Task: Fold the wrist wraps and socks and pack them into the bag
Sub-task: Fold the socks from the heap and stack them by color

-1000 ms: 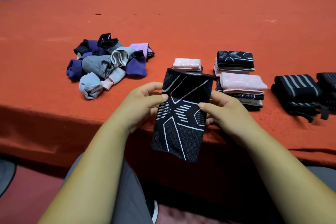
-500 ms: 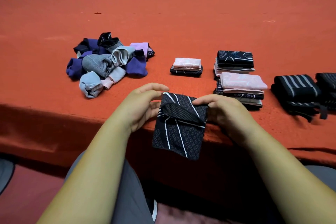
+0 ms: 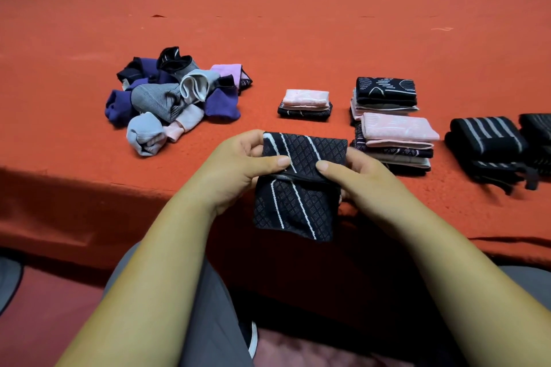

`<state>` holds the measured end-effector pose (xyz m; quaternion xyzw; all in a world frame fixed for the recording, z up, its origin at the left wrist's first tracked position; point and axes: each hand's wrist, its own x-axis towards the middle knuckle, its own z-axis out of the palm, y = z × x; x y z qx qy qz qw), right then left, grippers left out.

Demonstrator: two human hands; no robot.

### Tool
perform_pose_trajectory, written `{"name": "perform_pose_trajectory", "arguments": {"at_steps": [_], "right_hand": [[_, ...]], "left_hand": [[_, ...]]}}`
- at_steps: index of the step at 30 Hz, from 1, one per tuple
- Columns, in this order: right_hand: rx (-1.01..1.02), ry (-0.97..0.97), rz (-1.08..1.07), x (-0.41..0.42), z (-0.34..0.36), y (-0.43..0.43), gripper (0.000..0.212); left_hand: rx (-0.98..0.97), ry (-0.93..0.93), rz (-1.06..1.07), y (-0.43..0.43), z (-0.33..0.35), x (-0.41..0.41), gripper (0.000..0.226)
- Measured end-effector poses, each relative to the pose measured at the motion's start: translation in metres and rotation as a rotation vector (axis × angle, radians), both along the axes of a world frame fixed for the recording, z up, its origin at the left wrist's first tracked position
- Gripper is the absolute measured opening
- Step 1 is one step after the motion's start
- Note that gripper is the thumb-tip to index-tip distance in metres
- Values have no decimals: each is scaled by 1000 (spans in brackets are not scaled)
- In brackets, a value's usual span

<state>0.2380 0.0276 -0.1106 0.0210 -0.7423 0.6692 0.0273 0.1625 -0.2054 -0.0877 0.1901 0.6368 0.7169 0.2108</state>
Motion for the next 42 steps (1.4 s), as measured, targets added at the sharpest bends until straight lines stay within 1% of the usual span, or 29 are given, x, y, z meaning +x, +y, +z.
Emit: {"name": "perform_pose_trajectory", "arguments": {"at_steps": [1,3,4,6,8,10,13,15,16,17,19,20,22,23,27,30,32,34,36,37,39,40,42], "right_hand": [[61,-5,1,-1,-2,2,18],[35,18,-11,1,-1,2,14],[7,35,-27,2,1,3,12],[-4,82,-29,3,2,4,17],[53,120,-47,4,2,3,22],[78,91,-40,1,-1,4,25],[21,69,62,3,0,3,13],[23,44,49,0,-2,3,12],[-8,39,40,0,-1,2,13],[-41,33,38,0,-1,0,16],[-99,-2,38,-2,-3,-2,31],[-132,-14,39,-3,-4,-2,33],[-150,-24,14,-4,-4,2,17],[-147,-36,-6,-4,-4,4,12],[-156,-16,-4,-1,0,1,17],[-220,2,30,-2,1,0,27],[-274,1,62,-2,2,-1,30],[-310,-12,45,-1,5,0,34],[-380,-48,21,3,11,3,47],[-403,-56,22,3,11,6,50],[-420,-54,38,3,10,10,51],[-404,-44,31,1,9,12,49],[-323,-20,-4,1,8,11,36]], "left_hand": [[29,6,24,1,1,1,43],[27,25,76,3,3,1,39],[-3,38,87,3,4,1,36],[-109,51,70,3,5,3,31],[-171,24,28,4,3,4,30],[-118,3,30,4,2,3,31],[-31,-11,91,2,0,-1,33],[-7,-45,85,2,-2,-2,34],[-2,-59,80,2,-3,-3,33],[-3,-64,75,2,-4,-4,31],[1,-66,54,1,-5,-5,30],[6,-64,41,1,-5,-5,31],[4,-53,37,0,-6,-7,34],[-1,-43,43,-1,-6,-7,35],[14,-13,77,-1,-7,-8,41],[33,-8,63,3,-6,-6,45],[64,-41,61,5,-6,-4,42],[71,-124,66,5,-5,-4,34],[3,-187,47,3,-4,-3,27],[-42,-196,25,2,-4,-4,29],[-85,-219,-4,1,-3,-7,36],[-79,-251,-4,1,-2,-7,39],[-63,-306,-20,0,-1,-7,48]]}}
